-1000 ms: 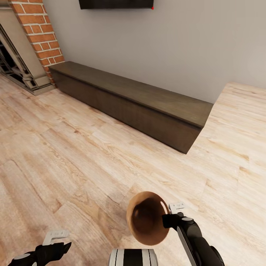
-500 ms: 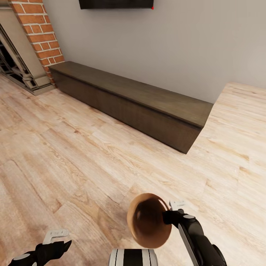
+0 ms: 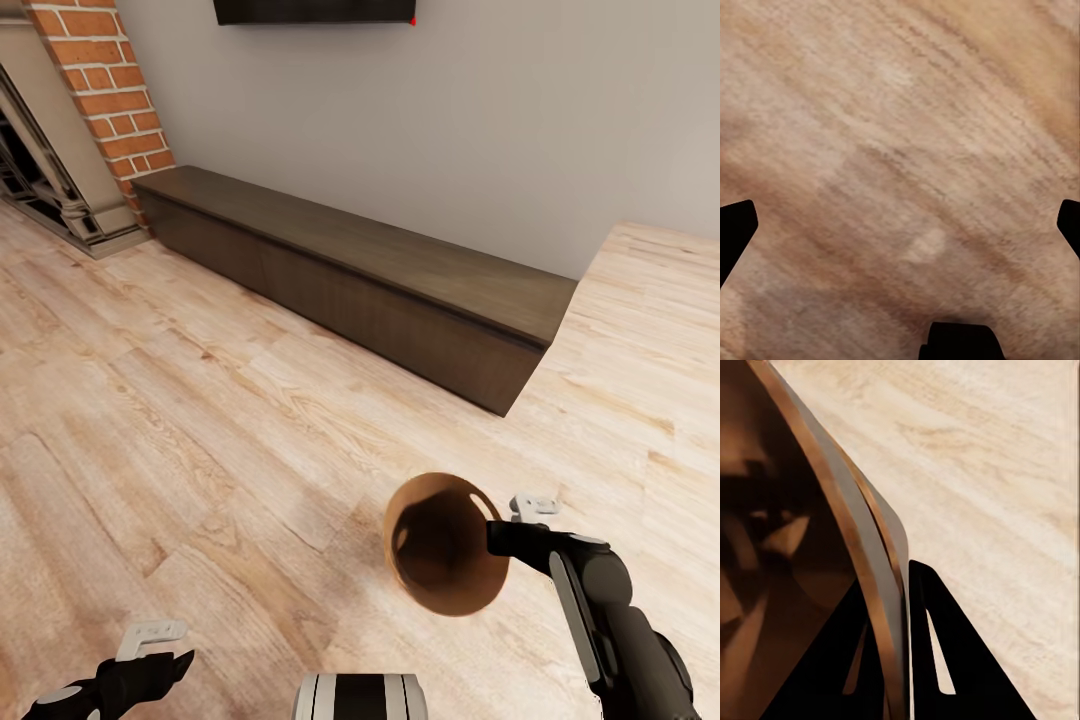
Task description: Put the three can of soda from the living room inside the tash can in the kitchen.
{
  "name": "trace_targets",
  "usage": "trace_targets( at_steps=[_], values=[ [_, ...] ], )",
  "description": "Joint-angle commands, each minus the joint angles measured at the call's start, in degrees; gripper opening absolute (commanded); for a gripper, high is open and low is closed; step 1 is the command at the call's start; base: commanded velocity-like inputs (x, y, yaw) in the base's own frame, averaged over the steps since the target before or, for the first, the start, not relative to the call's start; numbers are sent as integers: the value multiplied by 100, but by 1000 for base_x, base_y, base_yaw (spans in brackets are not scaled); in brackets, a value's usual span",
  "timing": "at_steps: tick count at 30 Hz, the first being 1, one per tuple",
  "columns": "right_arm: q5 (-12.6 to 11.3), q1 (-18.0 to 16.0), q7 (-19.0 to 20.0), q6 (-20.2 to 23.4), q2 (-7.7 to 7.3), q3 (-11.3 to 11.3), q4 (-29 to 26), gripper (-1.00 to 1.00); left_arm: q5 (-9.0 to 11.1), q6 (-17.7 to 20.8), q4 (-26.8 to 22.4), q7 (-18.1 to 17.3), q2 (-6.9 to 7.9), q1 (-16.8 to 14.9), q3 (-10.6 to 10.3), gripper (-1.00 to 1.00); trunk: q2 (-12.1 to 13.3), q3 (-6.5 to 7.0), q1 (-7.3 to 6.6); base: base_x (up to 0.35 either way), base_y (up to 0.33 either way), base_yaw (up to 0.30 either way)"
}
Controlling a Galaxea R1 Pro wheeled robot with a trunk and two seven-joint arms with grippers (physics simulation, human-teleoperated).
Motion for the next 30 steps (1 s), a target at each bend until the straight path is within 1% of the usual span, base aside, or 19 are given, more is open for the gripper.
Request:
trace_targets(
  at_steps=[1, 3, 6, 7, 9, 11, 15, 17, 21, 23, 26, 30],
  values=[
    [-171, -19, 35, 23, -20, -5, -14, -100, 0, 0, 0, 0, 0, 0, 0, 100, 0, 1, -1, 0, 0, 0],
    [-179, -80, 69, 67, -80, -27, -29, -100, 0, 0, 0, 1, -1, 0, 0, 100, 0, 1, -1, 0, 0, 0],
    [-269, -183, 160, 251, -115, -112, -68, -100, 0, 0, 0, 2, -1, -1, 0, 100, 0, 1, -1, 0, 0, 0],
    [-424, -362, 295, 609, -162, -288, -87, -100, 4, 0, 0, 0, -1, 2, 0, 100, 0, 1, -1, 0, 0, 0],
    [-510, -442, 454, 646, -277, -402, -125, -100, 7, -2, 0, 0, -1, -1, 0, 100, 0, 1, -1, 0, 0, 0],
    [-549, -475, 678, 646, -408, -465, -153, -100, 8, -4, 0, 1, -1, -1, 0, 100, 0, 1, -1, 0, 0, 0],
    [-571, -494, 957, 646, -543, -509, -169, -100, 5, -2, -7, 2, -8, 0, 0, 100, 0, 1, -1, 0, 0, 0],
    [-573, -496, 988, 646, -557, -531, -171, -100, 6, -1, -8, 2, -9, -1, 0, 100, 0, 1, -1, 0, 0, 0],
    [-575, -497, 1046, 646, -574, -650, -172, -100, 26, 1, -10, -5, -9, -1, 0, 100, 0, 1, -1, 0, 0, 0],
    [-575, -498, 1250, 646, -586, -687, -172, -100, 27, 0, -40, -11, -10, 1, 0, 100, 0, 1, -1, 0, 0, 0],
    [-575, -498, 1297, 646, -588, -746, -172, -100, 32, 2, -54, -14, -11, -1, 0, 100, 0, 1, -1, 0, 0, 0],
    [-575, -498, 1317, 646, -588, -1107, -172, -100, 40, 0, -76, -15, -23, -1, -2, 100, 0, 1, -1, 0, 0, 0]
  ],
)
